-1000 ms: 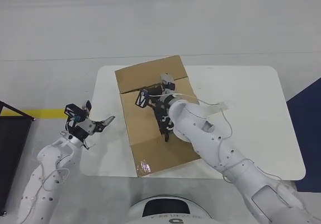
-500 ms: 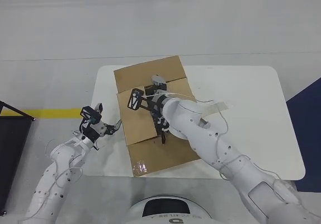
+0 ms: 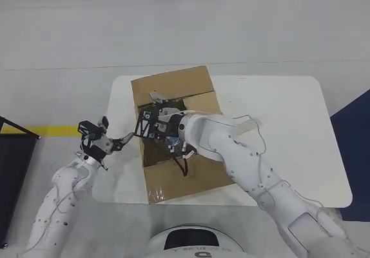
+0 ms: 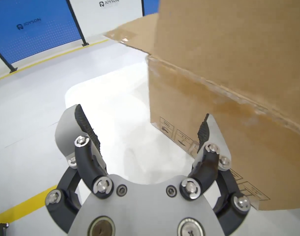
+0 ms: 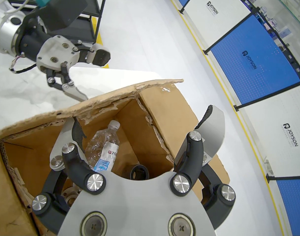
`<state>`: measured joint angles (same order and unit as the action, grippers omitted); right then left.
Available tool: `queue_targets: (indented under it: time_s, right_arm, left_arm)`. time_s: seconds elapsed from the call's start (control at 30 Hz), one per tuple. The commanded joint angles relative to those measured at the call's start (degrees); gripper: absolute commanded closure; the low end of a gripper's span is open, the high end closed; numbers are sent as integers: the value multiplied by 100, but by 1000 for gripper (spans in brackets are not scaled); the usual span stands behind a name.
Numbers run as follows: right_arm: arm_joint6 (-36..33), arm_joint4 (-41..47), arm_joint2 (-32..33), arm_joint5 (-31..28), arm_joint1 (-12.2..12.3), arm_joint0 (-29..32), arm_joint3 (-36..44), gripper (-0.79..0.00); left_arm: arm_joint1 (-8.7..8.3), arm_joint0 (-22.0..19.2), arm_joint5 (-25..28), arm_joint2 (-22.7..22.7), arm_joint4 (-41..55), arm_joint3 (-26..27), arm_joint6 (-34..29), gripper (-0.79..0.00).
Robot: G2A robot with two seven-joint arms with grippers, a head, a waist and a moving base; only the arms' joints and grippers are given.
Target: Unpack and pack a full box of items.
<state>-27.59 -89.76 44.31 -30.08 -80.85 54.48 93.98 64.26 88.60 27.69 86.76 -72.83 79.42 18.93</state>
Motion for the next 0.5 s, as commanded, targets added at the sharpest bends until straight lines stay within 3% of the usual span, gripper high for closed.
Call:
queue_targets:
  time_s: [0.0, 0.3, 0.47]
  right_arm:
    - [-51, 40, -245, 41, -89, -218, -164, -785]
    - [-490, 430, -1414, 274, -738, -1319, -1536, -785]
    - [-447, 754, -1485, 177, -946, -1646, -2038, -785]
  left_arm:
    - [-23, -16, 79, 271, 398, -129, 44, -785]
    - [-112, -70, 409, 1030, 1151, -826, 161, -785]
    - [-122, -120, 462, 1101, 1219, -975, 152, -785]
